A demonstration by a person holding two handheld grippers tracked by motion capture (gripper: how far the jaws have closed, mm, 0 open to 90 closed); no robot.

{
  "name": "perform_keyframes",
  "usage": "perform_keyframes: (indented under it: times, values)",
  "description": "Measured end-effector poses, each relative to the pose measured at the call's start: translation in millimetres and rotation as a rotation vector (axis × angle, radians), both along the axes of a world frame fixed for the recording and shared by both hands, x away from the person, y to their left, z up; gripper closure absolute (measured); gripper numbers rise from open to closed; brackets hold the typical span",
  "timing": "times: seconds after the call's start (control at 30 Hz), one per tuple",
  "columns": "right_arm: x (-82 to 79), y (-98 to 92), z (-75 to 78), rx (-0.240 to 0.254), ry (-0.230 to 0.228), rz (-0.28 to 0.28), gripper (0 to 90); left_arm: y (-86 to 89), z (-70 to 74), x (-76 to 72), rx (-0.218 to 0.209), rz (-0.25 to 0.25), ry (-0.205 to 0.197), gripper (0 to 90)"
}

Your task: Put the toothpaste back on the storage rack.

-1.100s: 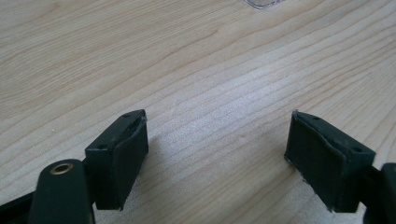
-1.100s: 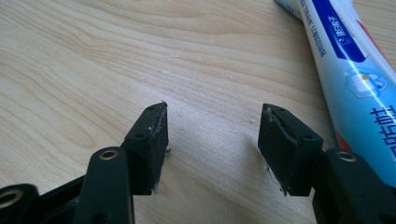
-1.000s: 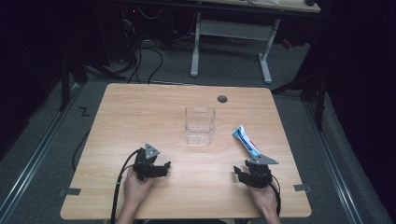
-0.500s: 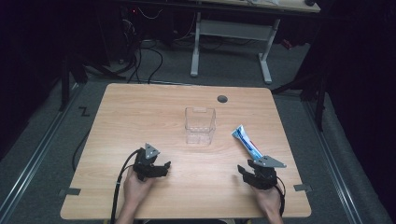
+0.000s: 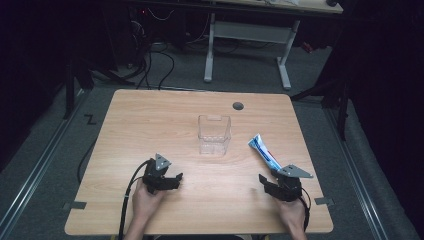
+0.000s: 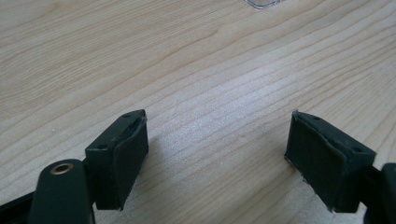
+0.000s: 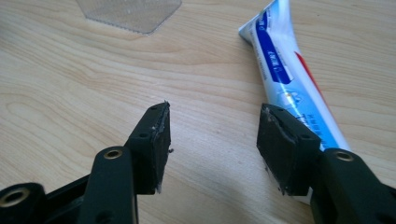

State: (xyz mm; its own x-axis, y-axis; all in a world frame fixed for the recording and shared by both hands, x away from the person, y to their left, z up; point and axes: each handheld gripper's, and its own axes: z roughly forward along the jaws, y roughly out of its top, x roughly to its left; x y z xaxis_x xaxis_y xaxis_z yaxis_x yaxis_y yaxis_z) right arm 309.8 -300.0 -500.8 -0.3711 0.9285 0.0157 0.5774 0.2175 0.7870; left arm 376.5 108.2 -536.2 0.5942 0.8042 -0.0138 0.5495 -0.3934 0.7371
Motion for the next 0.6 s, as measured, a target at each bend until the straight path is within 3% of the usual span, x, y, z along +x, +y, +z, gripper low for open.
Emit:
perform_keyframes:
  times: [0.3, 0.6]
  values:
    - [0.7, -2.8, 8.1, -0.017, -0.031, 0.005, 45.0, 0.0, 0.0, 0.0, 0.001, 0.000, 0.000, 21.0]
    - [7.9, -15.5, 20.0, -0.022, -0.041, -0.031, 44.0, 0.0, 0.0, 0.0, 0.000, 0.001, 0.000, 21.0]
